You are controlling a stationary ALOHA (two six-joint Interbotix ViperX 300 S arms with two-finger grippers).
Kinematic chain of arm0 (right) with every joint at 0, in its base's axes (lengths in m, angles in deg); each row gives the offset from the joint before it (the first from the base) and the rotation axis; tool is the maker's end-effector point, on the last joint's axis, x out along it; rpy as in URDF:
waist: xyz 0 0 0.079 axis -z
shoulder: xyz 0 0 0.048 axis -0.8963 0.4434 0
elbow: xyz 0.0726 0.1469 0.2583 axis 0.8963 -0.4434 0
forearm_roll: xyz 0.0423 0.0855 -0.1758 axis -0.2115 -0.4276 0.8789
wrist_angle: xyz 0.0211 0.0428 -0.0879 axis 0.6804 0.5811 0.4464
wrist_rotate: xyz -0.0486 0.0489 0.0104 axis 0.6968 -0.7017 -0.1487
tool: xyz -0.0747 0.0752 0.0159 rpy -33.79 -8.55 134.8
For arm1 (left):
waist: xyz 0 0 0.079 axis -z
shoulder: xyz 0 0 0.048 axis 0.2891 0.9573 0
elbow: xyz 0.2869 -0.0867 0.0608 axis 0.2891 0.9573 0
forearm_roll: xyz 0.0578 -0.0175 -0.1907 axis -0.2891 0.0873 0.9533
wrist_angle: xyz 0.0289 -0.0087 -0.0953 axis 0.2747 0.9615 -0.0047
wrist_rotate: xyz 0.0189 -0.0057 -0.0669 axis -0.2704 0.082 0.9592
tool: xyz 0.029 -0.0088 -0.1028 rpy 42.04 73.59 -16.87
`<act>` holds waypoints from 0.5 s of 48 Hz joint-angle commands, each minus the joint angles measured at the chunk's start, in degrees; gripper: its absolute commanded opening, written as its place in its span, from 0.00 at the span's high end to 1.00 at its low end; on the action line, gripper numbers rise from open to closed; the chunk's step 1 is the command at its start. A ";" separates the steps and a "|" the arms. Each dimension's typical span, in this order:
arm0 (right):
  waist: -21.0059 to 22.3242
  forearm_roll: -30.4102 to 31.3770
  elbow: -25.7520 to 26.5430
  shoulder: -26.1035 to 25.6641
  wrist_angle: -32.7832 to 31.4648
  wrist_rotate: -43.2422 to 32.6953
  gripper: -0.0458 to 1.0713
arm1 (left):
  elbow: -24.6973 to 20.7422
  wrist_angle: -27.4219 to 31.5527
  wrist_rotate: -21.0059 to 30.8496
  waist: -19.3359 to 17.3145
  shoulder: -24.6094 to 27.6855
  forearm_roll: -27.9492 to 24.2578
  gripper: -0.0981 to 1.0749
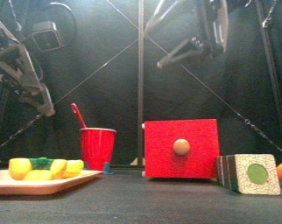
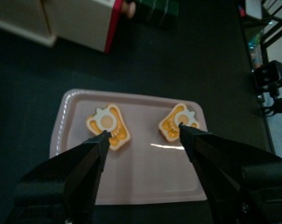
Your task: Grab squash half
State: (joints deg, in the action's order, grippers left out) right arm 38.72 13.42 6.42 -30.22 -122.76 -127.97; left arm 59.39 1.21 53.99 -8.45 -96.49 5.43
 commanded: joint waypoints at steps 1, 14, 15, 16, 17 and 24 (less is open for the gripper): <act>-3.96 4.57 -0.79 -4.13 -0.62 -0.70 0.09 | -3.52 0.09 -0.09 -0.09 3.69 1.05 0.09; -11.87 12.30 -1.41 -4.22 -7.12 -1.05 0.09 | -9.05 5.45 -0.09 -0.97 10.63 -3.34 0.09; -12.30 12.39 -1.49 -4.22 -7.73 -1.14 0.09 | -9.49 6.15 0.00 -0.97 10.81 -3.96 0.09; -12.83 12.39 -1.49 -4.31 -8.35 -1.05 0.09 | -10.02 6.86 0.00 -1.05 10.81 -4.57 0.09; -13.36 12.39 -1.58 -4.22 -8.88 -1.14 0.09 | -10.37 7.47 0.00 -1.05 10.90 -5.19 0.09; -17.23 11.43 -1.85 -4.22 -13.54 -1.14 0.09 | -11.78 9.76 0.18 -0.88 10.46 -6.50 0.09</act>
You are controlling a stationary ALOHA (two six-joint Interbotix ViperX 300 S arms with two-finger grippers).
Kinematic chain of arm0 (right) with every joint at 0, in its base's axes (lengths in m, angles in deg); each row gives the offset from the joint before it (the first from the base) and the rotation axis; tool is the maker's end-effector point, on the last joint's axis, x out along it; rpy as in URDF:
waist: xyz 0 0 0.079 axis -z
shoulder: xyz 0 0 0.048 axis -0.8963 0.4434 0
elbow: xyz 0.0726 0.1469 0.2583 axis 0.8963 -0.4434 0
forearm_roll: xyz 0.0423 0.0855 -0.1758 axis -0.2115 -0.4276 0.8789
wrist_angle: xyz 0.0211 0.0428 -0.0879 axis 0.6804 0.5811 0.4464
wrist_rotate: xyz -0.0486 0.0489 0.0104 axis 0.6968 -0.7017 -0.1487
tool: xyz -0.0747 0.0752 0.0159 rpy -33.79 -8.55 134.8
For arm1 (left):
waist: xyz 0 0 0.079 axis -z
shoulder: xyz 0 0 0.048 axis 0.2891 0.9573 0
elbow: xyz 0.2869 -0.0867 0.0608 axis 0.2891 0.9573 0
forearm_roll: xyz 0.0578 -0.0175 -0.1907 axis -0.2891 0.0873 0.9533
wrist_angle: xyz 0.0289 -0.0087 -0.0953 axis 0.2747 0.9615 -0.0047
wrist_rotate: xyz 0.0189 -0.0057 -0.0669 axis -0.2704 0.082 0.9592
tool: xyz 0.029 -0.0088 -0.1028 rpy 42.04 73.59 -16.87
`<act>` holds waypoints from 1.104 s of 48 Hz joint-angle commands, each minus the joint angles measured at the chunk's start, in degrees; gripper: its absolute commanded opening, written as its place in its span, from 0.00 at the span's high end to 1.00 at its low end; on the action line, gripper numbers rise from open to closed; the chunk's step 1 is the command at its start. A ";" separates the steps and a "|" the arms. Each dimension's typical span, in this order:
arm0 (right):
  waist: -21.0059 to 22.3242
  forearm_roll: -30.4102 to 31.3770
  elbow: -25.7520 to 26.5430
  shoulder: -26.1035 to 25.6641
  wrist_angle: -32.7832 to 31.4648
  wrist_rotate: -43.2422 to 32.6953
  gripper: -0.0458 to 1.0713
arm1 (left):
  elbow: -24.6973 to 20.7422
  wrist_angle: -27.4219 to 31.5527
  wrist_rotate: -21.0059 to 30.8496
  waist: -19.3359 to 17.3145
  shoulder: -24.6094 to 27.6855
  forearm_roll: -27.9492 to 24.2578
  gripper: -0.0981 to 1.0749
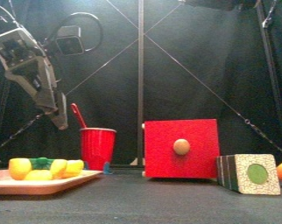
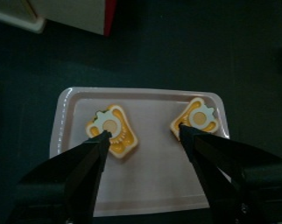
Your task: Grab squash half
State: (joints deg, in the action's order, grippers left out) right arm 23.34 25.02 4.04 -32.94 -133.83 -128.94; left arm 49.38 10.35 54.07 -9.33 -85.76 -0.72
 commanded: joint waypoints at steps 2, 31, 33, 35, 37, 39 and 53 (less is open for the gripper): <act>-2.64 -0.18 0.44 -1.49 -3.87 -0.18 0.09 | -1.76 1.05 0.09 0.09 -0.18 -0.53 0.09; -3.34 -4.39 -0.26 -0.70 -9.32 -0.18 0.09 | -10.37 10.20 0.53 -0.35 4.39 -15.56 0.10; -3.08 -4.57 -0.35 -0.62 -9.40 -0.26 0.09 | -11.78 12.04 0.79 -0.44 3.96 -17.40 0.10; -2.99 -4.66 -0.35 -0.62 -9.32 -0.35 0.09 | -13.10 14.50 1.14 -0.09 3.52 -17.84 0.10; -2.90 -4.92 -0.26 -0.53 -9.32 -0.35 0.09 | -14.41 17.31 1.76 0.09 3.34 -17.93 0.10; -2.99 -5.19 -0.09 -0.53 -9.32 -0.35 0.09 | -16.00 20.92 2.81 0.26 3.25 -18.02 0.10; -2.99 -6.68 -0.18 -0.44 -9.40 -0.26 0.09 | -19.25 32.08 17.49 2.99 8.00 -26.46 0.10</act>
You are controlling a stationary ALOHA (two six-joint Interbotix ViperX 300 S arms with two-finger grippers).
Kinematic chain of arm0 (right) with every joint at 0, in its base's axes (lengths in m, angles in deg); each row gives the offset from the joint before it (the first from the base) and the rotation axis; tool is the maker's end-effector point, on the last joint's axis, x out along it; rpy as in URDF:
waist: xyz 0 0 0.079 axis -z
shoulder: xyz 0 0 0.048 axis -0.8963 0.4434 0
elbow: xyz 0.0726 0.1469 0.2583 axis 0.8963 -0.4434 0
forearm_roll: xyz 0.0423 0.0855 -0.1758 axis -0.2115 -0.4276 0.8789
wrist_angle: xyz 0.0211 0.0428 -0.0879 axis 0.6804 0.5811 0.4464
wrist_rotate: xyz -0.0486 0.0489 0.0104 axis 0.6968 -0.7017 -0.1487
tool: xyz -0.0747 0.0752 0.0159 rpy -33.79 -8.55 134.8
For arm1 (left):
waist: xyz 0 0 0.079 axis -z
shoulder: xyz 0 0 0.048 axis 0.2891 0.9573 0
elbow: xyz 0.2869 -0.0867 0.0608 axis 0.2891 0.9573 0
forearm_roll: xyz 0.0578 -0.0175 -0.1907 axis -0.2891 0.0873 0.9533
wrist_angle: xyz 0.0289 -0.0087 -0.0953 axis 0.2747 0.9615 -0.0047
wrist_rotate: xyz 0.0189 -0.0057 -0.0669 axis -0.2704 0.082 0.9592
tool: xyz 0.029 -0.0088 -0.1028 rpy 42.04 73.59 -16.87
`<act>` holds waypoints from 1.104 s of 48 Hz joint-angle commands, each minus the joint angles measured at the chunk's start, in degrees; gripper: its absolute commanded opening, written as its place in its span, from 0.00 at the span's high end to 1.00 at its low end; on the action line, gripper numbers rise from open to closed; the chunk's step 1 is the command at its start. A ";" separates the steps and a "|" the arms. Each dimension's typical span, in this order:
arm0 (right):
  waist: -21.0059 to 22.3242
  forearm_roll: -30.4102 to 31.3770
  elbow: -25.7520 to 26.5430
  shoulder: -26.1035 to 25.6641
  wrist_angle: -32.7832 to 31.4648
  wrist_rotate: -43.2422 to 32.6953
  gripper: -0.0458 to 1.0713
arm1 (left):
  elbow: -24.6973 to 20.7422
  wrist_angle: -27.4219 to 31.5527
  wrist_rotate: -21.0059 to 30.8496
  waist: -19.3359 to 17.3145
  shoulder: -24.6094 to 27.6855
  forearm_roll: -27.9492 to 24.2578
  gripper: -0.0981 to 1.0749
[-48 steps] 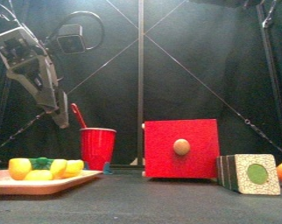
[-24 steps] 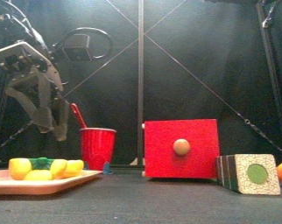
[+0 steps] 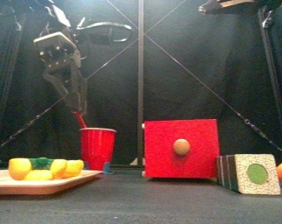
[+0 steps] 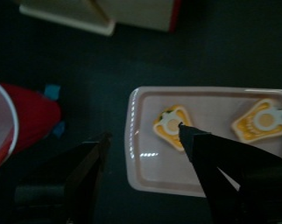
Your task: Grab squash half
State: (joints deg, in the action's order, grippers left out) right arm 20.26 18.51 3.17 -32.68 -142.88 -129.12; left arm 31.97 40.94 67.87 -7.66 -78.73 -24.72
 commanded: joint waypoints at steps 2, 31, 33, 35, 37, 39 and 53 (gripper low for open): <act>0.09 -0.26 0.70 -0.62 -0.44 -0.09 0.09 | -1.67 1.23 6.59 1.93 1.58 -2.90 0.10; 0.97 -0.35 0.62 -0.62 -0.44 -0.18 0.09 | 4.57 -7.21 43.68 5.10 4.66 -11.07 0.09; 0.97 -0.35 0.53 -0.53 -0.44 -0.18 0.09 | 4.57 -7.21 45.18 5.10 5.19 -10.81 0.09; 0.97 -0.35 0.62 -0.53 -0.44 -0.18 0.09 | 4.75 -7.21 46.67 5.10 5.80 -10.63 0.09; 1.05 -0.44 0.62 -0.53 -0.44 -0.18 0.09 | 4.75 -7.12 47.81 5.10 6.59 -10.72 0.09; 1.05 -0.35 0.70 -0.44 -0.44 -0.18 0.09 | 4.75 -7.03 48.52 5.10 7.21 -10.72 0.09; 1.23 -0.44 0.70 -0.26 -0.35 -0.18 0.09 | 4.13 -7.21 49.22 5.10 10.46 -10.63 0.09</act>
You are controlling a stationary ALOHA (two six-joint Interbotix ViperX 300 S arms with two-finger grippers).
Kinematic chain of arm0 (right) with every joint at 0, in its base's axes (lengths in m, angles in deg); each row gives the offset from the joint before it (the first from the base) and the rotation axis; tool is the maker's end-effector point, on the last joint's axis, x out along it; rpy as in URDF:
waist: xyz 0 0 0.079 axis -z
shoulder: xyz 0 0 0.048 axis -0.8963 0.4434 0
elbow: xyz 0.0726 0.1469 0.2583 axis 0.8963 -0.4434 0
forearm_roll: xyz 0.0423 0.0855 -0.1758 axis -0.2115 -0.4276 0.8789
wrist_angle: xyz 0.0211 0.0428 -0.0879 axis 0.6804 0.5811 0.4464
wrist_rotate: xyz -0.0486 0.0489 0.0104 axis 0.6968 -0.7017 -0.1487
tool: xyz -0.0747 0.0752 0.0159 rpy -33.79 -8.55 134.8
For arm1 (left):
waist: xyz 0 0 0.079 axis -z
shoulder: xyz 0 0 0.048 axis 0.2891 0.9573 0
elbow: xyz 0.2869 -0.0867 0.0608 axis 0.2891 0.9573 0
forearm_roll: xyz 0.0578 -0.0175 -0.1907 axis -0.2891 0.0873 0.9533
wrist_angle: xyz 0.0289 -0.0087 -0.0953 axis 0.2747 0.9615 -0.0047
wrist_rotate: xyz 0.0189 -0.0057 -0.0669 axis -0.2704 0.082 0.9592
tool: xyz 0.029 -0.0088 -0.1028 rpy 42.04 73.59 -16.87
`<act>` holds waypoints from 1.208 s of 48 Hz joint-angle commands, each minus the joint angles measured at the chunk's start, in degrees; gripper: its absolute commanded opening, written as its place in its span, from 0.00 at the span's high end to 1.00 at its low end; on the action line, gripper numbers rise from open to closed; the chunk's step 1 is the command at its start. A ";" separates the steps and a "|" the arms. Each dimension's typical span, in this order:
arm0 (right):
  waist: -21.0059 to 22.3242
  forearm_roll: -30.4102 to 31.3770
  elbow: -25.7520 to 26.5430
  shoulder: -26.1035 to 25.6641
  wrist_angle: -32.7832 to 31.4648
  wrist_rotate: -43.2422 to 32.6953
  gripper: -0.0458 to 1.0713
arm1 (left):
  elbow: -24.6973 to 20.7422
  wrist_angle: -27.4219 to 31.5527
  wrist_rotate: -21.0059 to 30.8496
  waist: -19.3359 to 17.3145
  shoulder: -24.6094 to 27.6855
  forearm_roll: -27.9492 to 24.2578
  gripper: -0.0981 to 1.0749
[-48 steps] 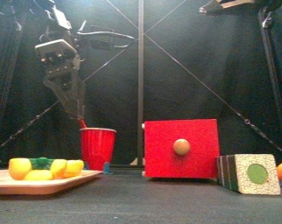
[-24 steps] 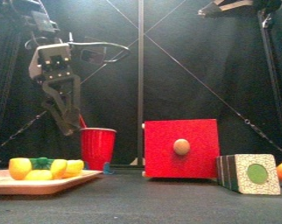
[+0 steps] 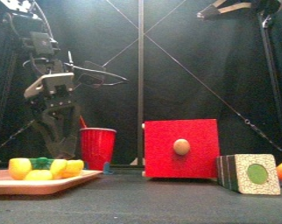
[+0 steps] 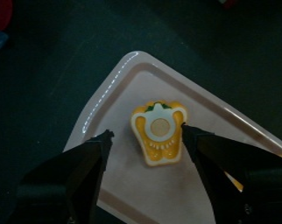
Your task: Grab squash half
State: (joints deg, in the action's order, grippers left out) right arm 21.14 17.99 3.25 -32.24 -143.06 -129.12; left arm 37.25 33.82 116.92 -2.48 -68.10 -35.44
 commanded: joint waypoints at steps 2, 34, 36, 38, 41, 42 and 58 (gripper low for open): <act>0.35 0.18 0.62 -0.70 -0.18 -0.18 0.09 | -1.14 -0.09 0.18 0.00 -0.09 0.62 0.09; 0.97 -1.05 0.44 -0.62 0.00 -0.18 0.09 | -1.41 -3.25 -0.44 0.18 2.46 4.48 0.09; 1.05 -1.14 0.53 -0.62 0.00 -0.09 0.09 | -1.41 -3.52 -0.44 0.00 2.72 4.48 0.09; 1.14 -1.23 0.44 -0.62 0.00 -0.18 0.09 | -1.32 -3.69 -0.53 -0.09 2.99 4.48 0.09; 1.23 -1.32 0.44 -0.62 0.00 -0.09 0.09 | -1.23 -3.96 -0.44 -0.09 3.25 4.48 0.09; 1.23 -1.41 0.44 -0.62 0.00 -0.09 0.09 | -1.23 -3.96 -0.44 -0.09 3.34 4.66 0.09; 1.41 -1.76 0.35 -0.62 0.00 -0.09 0.09 | -1.23 -3.96 -0.44 -0.44 3.78 4.92 0.11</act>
State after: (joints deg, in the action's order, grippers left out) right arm 22.37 16.05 3.17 -32.15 -142.88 -129.12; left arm 36.98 29.95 116.48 -2.57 -64.06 -30.52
